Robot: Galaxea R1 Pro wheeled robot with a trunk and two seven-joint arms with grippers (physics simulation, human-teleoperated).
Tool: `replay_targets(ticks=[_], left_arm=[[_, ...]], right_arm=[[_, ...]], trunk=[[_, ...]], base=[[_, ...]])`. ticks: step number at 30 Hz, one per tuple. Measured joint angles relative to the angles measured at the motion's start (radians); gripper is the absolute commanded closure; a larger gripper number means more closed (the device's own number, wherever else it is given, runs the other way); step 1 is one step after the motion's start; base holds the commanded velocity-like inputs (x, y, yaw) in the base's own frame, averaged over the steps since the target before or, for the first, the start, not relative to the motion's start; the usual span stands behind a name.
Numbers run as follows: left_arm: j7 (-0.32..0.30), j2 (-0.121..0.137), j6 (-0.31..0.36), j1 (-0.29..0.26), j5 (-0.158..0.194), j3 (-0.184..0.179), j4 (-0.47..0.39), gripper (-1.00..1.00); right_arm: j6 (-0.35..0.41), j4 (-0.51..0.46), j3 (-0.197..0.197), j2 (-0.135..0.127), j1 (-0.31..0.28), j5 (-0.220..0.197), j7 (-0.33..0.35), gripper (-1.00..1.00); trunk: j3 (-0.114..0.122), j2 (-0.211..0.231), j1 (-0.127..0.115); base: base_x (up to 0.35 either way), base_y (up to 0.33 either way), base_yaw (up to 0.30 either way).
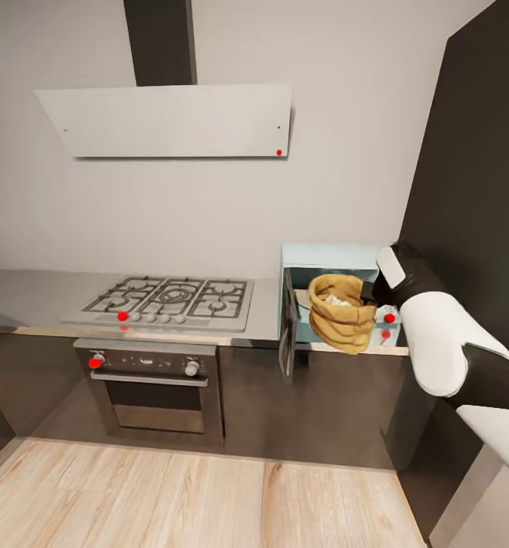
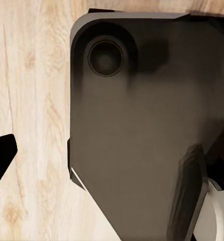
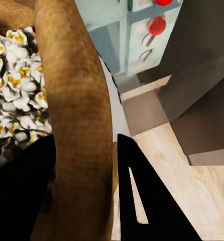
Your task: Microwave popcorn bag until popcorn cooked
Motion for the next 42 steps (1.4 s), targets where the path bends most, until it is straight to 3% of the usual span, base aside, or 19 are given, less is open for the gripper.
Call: replay_targets(ticks=[14, 28, 33, 42], left_arm=[[0.000, -0.001, 0.000, 0.000, 0.000, 0.000, 0.000, -1.00], [0.000, -0.001, 0.003, 0.000, 0.000, -0.001, 0.000, -1.00], [0.000, -0.001, 0.003, 0.000, 0.000, -0.001, 0.000, -1.00], [0.000, -0.001, 0.003, 0.000, 0.000, -0.001, 0.000, -1.00]], right_arm=[[0.000, 0.036, -0.003, -0.001, 0.000, 0.009, 0.005, 1.00], [0.000, 0.034, -0.002, -0.002, 0.000, 0.010, 0.002, 1.00], [0.000, 0.030, -0.001, -0.021, 0.000, 0.011, 0.002, 1.00], [0.000, 0.031, 0.002, -0.023, 0.000, 0.010, 0.001, 1.00]], trunk=[[0.000, 0.000, 0.000], [0.000, 0.000, 0.000], [0.000, 0.000, 0.000], [0.000, 0.000, 0.000]], base=[[0.031, 0.000, 0.000], [0.167, 0.000, 0.000], [0.126, 0.000, 0.000], [0.108, 0.000, 0.000]])
